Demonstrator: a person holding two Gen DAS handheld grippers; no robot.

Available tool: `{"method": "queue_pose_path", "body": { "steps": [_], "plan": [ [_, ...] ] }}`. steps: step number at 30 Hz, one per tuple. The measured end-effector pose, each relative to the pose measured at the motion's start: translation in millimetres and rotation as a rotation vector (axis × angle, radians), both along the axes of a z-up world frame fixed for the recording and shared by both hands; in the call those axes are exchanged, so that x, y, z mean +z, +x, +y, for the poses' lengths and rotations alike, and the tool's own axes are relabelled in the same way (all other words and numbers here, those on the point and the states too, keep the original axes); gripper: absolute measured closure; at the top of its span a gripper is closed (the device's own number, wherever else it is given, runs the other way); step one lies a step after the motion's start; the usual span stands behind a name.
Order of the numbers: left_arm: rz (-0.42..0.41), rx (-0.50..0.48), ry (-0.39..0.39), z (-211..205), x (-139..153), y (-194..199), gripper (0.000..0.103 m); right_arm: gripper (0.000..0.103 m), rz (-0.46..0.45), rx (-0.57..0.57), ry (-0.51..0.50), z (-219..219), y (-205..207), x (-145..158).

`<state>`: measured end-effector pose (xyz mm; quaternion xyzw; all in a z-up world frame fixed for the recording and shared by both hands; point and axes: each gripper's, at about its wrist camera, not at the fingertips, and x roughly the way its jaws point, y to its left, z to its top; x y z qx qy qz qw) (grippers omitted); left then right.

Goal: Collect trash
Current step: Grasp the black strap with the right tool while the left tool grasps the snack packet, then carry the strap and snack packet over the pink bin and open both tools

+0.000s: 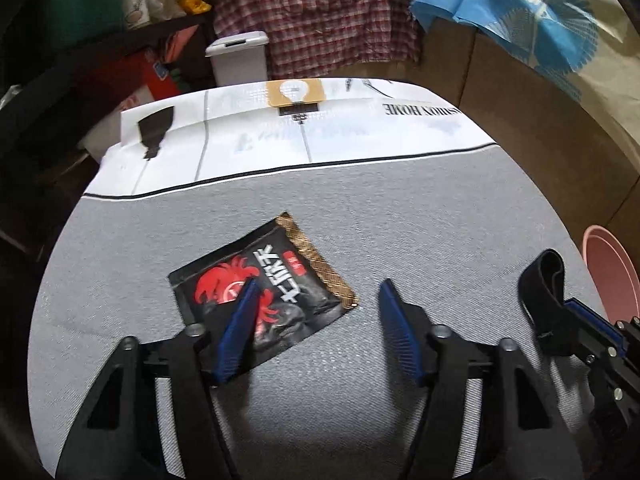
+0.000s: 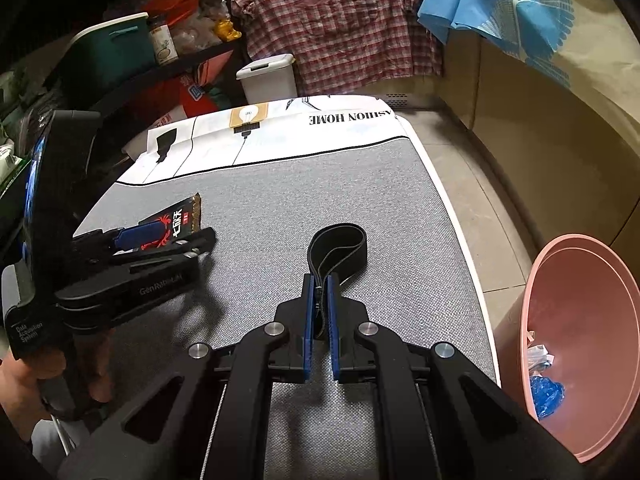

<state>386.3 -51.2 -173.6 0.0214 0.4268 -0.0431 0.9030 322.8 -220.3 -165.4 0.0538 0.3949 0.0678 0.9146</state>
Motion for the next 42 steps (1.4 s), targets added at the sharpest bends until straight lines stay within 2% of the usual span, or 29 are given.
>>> {"method": "queue_pose_path", "body": {
  "steps": [1,3,4,5,6,11,16,25,30,42],
  "plan": [
    [-0.003,0.007,0.001,2.8,0.5,-0.2,0.057,0.096,0.000,-0.001,0.000,-0.9,0.3,0.6],
    [-0.005,0.000,-0.020,7.1,0.8,-1.1,0.063,0.096,-0.001,-0.003,0.000,-2.3,0.4,1.1],
    [-0.009,-0.007,-0.029,8.7,1.6,-2.4,0.077,0.096,-0.002,-0.005,0.001,-3.0,0.4,1.3],
    [-0.005,-0.024,-0.047,9.4,1.4,-3.0,0.103,0.096,-0.002,-0.007,0.002,-3.9,0.0,1.5],
    [0.018,-0.026,-0.058,10.8,-0.5,-2.3,0.103,0.096,-0.002,-0.008,0.001,-4.4,0.1,1.4],
    [-0.009,0.005,-0.156,27.3,0.9,-8.1,0.103,0.096,-0.002,-0.013,0.000,-6.9,-0.1,1.2],
    [-0.038,-0.011,-0.173,31.9,7.1,-14.5,0.103,0.096,-0.002,-0.013,-0.002,-6.8,-0.3,1.3],
    [-0.096,-0.029,-0.200,38.6,38.9,-32.3,0.103,0.096,-0.009,-0.015,0.001,-7.5,-1.8,5.0],
    [-0.120,-0.038,-0.202,36.1,60.1,-50.0,0.103,0.096,-0.020,-0.020,0.028,-10.0,-15.0,22.2],
    [-0.158,-0.071,-0.232,11.5,108.8,-109.5,0.103,0.096,-0.064,-0.028,0.017,-23.8,-73.5,85.1]
  ]
}}
